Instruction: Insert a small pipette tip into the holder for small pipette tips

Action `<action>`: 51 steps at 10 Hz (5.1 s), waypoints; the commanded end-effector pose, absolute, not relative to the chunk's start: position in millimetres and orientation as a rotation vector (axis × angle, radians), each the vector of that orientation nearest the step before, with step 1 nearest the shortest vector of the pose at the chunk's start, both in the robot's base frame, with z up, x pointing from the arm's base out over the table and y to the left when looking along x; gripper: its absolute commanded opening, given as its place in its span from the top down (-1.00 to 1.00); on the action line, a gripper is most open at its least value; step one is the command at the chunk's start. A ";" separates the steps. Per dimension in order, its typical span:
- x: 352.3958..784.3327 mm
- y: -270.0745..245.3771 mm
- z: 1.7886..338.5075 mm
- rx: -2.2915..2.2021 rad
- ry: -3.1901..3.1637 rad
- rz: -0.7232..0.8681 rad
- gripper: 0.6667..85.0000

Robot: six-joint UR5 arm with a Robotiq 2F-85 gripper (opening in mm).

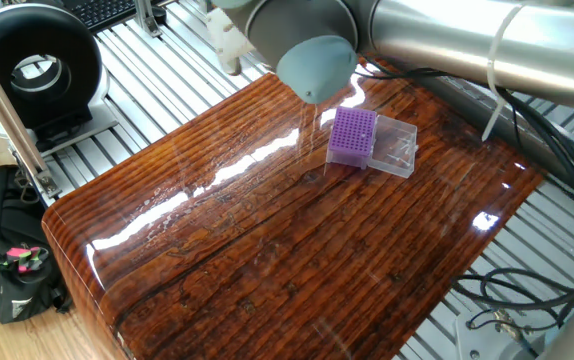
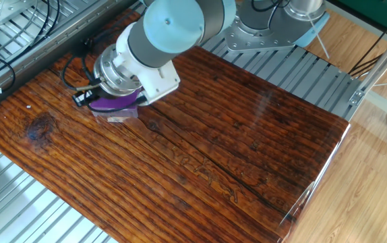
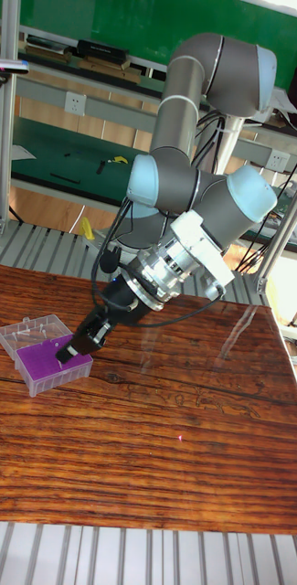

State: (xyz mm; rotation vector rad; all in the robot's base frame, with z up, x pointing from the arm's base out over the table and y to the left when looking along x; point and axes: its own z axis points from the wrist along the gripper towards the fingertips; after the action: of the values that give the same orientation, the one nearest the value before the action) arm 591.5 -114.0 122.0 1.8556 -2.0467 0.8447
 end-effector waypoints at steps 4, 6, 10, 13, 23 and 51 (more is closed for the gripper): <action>572.5 -118.2 121.9 1.905 -1.790 0.773 0.99; 559.2 -113.4 115.5 1.906 -1.719 0.718 0.99; 551.6 -129.9 105.2 1.880 -1.656 0.774 0.99; 547.6 -127.3 109.6 1.827 -1.647 0.792 0.99; 559.8 -148.6 112.9 1.847 -1.479 0.904 0.99; 547.2 -152.9 62.7 1.766 -1.621 0.808 0.99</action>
State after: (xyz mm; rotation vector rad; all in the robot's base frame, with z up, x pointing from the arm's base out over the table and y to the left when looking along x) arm 549.8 -152.9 65.7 1.7720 -1.6010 0.8224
